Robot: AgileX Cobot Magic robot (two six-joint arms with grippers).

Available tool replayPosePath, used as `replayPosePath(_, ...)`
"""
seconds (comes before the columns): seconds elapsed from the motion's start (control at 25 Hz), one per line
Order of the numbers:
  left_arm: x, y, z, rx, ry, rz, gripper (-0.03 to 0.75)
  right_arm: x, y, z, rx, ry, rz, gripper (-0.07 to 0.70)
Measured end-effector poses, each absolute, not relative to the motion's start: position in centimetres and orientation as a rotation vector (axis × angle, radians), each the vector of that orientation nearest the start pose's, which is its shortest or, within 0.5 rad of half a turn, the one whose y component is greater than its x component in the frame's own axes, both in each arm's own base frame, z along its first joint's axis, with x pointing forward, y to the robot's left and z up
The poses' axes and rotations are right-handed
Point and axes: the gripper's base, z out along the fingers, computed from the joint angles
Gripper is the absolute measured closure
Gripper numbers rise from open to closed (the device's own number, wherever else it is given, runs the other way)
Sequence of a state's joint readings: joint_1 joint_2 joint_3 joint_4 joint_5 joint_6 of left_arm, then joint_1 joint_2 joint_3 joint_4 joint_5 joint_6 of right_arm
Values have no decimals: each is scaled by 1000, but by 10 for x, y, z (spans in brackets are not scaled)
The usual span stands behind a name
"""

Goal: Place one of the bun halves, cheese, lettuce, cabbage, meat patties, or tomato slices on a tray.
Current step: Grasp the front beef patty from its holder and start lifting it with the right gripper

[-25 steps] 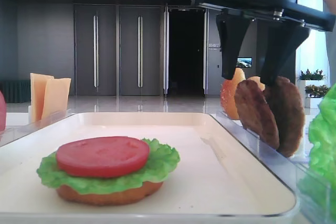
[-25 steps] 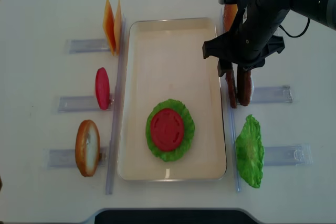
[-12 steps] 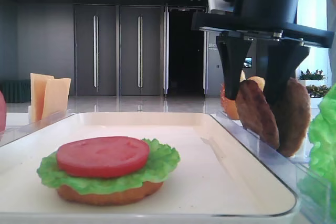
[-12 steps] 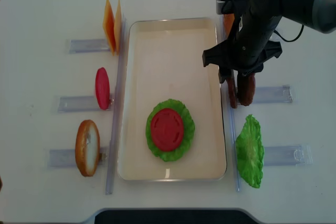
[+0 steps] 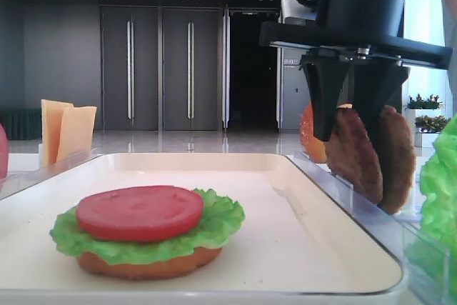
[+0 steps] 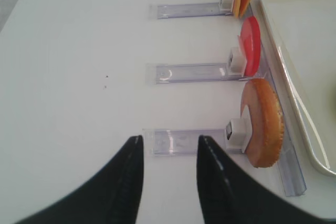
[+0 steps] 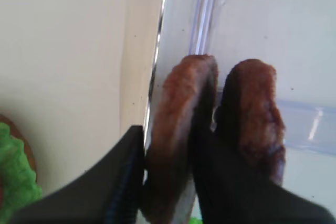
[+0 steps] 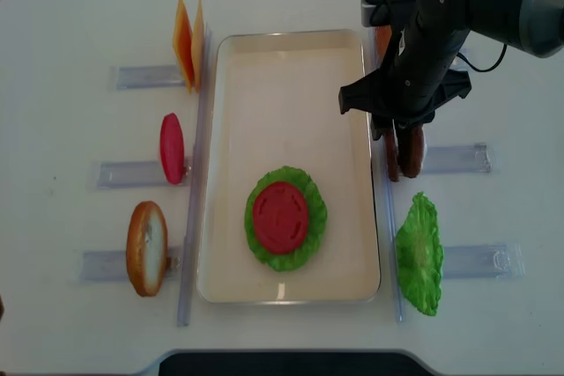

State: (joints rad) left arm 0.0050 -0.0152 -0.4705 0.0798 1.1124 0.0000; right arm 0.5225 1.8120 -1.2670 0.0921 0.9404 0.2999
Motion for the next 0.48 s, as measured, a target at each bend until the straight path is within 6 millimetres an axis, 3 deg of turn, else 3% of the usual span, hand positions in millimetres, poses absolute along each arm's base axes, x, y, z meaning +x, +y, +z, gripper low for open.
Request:
replayPosePath(0.16,-6,6,265,-11,2109,100,451,305,181,207,-281,2995,181,486)
replayPosePath(0.48,-6,6,265,-11,2109,100,451,305,181,207,-286,2993,173,491)
